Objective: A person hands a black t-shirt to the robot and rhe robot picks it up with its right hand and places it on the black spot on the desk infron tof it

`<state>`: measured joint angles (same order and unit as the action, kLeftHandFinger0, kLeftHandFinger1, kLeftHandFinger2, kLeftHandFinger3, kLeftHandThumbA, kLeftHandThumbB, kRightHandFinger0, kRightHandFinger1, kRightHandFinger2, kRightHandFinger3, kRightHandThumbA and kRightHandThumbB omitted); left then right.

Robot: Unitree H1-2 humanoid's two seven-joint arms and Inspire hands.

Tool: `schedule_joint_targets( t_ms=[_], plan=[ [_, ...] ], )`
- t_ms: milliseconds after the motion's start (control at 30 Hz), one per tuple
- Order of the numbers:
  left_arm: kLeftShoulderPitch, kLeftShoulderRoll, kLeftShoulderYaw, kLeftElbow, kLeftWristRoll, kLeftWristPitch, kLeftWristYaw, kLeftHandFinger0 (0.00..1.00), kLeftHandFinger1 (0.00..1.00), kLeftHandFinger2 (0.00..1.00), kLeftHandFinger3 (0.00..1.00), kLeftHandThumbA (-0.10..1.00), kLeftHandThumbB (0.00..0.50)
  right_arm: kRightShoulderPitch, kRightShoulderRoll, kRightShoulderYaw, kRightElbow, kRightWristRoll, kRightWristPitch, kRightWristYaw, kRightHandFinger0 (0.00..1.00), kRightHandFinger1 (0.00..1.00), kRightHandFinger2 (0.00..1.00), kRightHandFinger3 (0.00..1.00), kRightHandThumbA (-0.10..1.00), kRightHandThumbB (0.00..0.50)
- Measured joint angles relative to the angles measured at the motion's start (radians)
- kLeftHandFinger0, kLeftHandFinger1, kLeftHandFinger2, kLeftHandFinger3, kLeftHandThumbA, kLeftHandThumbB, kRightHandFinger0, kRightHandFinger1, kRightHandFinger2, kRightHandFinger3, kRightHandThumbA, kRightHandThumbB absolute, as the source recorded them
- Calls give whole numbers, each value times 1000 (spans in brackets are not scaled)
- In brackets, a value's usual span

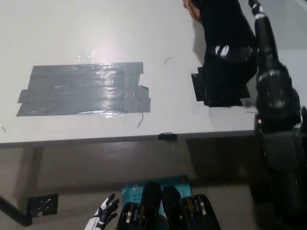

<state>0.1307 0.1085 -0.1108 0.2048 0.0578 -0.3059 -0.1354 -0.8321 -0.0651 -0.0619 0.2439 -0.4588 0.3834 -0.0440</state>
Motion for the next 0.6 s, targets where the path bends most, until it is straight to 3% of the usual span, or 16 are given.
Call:
schedule_joint_targets(
  t_ms=[33,67,133,167,200,233,267,300,333,400,433,467,500,533,567,600],
  plan=[
    [-9,1,-1,3,5,0,0,1000,1000,1000,1000,1000,500,-19,-13,-1,32,0,0,-12,1000,1000,1000,1000,1000,500],
    [-16,1,-2,7,7,0,0,1000,1000,1000,1000,1000,500,-29,-20,-1,53,0,0,-19,1000,1000,1000,1000,925,493],
    [-44,2,-3,19,18,-2,0,1000,1000,1000,1000,1000,500,-56,-44,2,96,-5,0,-43,1000,1000,1000,1000,738,484],
    [-52,3,-4,22,22,-3,0,1000,1000,1000,1000,1000,500,-65,-52,10,110,-11,0,-49,1000,1000,1000,1000,559,434],
    [-60,5,-5,24,26,-3,0,1000,1000,1000,1000,1000,500,-75,-59,23,127,-21,2,-60,1000,1000,1000,1000,535,449],
    [-64,5,-7,23,30,-3,0,1000,1000,1000,1000,1000,500,-87,-65,38,154,-32,4,-70,533,621,765,907,333,402],
    [-69,6,-9,23,34,-3,0,1000,1000,1000,1000,1000,500,-98,-71,50,184,-42,6,-83,286,339,440,808,79,264],
    [-71,6,-11,23,36,-3,0,1000,1000,1000,1000,1000,500,-105,-74,58,209,-48,8,-96,23,61,198,511,-92,269],
    [-73,6,-13,23,38,-3,0,1000,1000,1000,1000,1000,500,-108,-78,64,234,-53,8,-112,5,14,222,388,-98,247],
    [-73,7,-16,23,41,-3,0,1000,1000,1000,1000,1000,500,-106,-81,71,272,-58,3,-141,0,170,615,545,-100,231],
    [-72,9,-17,24,43,-3,0,1000,1000,1000,1000,1000,500,-104,-81,74,293,-60,0,-157,36,318,845,666,-100,209],
    [-72,12,-19,24,45,-3,0,1000,1000,1000,1000,1000,500,-100,-81,79,315,-62,-8,-173,15,352,884,707,-100,203],
    [-72,12,-19,24,45,-3,0,1000,1000,1000,1000,1000,500,-100,-81,79,315,-62,-8,-173,1,272,801,770,-100,212],
    [-74,14,-20,26,49,-5,0,1000,1000,1000,1000,1000,500,-93,-81,84,327,-62,-20,-195,53,282,779,797,-100,204],
    [-76,15,-21,26,51,-5,0,1000,1000,1000,1000,1000,500,-88,-81,85,328,-61,-31,-204,2,228,769,851,-100,188],
    [-79,16,-22,26,52,-5,0,1000,1000,1000,1000,1000,500,-86,-81,85,329,-60,-40,-212,1,263,832,911,-100,182]
  ],
)
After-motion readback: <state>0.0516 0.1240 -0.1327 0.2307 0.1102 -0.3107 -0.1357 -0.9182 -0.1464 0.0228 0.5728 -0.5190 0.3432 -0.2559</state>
